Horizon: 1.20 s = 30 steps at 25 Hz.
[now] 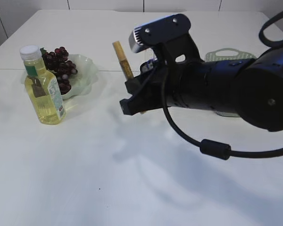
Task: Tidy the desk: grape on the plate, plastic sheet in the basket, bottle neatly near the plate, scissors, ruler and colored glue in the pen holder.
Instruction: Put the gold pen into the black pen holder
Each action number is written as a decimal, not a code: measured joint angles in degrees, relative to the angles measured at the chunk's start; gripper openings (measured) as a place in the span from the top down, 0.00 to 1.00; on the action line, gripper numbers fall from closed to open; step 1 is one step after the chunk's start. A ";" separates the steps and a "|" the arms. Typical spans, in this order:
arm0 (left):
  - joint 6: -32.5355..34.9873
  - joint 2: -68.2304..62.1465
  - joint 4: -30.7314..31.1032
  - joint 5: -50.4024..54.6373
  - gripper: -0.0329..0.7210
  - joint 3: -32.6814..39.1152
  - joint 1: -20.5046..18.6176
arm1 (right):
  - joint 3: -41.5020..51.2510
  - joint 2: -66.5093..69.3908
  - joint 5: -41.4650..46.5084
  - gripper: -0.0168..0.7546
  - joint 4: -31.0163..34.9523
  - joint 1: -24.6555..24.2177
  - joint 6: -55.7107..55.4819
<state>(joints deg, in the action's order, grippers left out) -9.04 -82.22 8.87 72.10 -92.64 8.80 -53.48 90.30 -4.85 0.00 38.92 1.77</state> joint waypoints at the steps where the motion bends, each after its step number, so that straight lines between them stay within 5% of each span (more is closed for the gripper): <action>1: 0.00 0.00 0.04 0.00 0.64 0.00 0.00 | 0.00 0.00 -1.28 0.85 0.00 -0.80 0.00; 15: 0.00 0.00 0.26 0.00 0.64 0.00 0.00 | -4.82 3.45 -17.34 0.85 0.57 -13.56 3.91; 30: 0.00 0.00 1.99 -0.89 0.64 0.00 0.00 | -20.70 20.02 -17.68 0.85 1.24 -14.73 4.12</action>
<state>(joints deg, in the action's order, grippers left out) -9.04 -82.22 10.87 71.21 -92.64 8.80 -74.19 110.32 -22.53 1.24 24.20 5.89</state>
